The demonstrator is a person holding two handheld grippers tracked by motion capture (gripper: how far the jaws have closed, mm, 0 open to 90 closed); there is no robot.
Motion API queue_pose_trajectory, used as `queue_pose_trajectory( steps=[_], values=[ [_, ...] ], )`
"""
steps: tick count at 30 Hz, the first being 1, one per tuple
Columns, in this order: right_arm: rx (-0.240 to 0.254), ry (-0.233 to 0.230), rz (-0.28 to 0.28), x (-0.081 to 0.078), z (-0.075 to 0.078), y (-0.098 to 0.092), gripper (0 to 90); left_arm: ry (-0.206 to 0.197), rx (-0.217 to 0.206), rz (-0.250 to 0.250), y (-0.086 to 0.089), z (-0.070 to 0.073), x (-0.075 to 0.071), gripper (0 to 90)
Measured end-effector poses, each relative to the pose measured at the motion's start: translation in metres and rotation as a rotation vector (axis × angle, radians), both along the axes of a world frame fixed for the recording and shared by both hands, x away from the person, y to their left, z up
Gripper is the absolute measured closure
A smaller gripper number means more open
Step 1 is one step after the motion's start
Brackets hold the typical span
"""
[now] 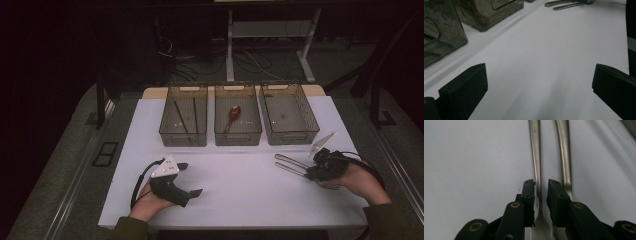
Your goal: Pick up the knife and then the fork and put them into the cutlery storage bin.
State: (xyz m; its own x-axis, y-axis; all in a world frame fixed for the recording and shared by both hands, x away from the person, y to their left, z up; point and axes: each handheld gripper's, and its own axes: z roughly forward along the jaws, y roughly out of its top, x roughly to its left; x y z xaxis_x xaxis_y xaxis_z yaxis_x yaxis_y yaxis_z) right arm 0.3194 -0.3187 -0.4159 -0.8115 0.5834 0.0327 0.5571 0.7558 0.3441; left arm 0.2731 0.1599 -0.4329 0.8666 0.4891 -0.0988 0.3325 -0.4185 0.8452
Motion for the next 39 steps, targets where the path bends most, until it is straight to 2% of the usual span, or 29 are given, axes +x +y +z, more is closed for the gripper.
queue_pose_trajectory(
  steps=[7, 12, 14, 15, 19, 22, 30, 39],
  values=[
    [-0.073, 0.008, 0.037, 0.001, -0.006, 0.003, 75.7, 0.002, 0.007, -0.004, -0.001, -0.001, 0.000, 0.0],
    [-0.106, 0.014, 0.058, 0.002, -0.006, 0.008, 76.2, 0.004, 0.011, -0.009, -0.002, -0.001, 0.000, 0.0],
    [-0.112, 0.034, 0.056, 0.003, -0.006, 0.011, 76.4, 0.002, 0.014, -0.009, -0.002, -0.001, 0.000, 0.0],
    [-0.127, 0.027, 0.069, 0.004, -0.006, 0.011, 76.6, 0.003, 0.018, -0.010, -0.002, -0.002, 0.000, 0.0],
    [-0.135, 0.045, 0.076, 0.007, -0.006, 0.012, 78.1, 0.005, 0.022, -0.013, -0.003, -0.002, 0.000, 0.0],
    [-0.128, 0.054, 0.067, 0.008, -0.006, 0.011, 82.5, 0.006, 0.024, -0.016, -0.003, -0.002, 0.000, 0.0],
    [-0.127, 0.043, 0.070, 0.007, -0.006, 0.010, 83.3, 0.006, 0.033, -0.027, -0.005, -0.003, -0.001, 0.0],
    [-0.011, 0.039, 0.041, 0.005, -0.005, -0.004, 83.5, -0.011, 0.027, -0.021, -0.005, -0.001, -0.001, 0.0]
  ],
)
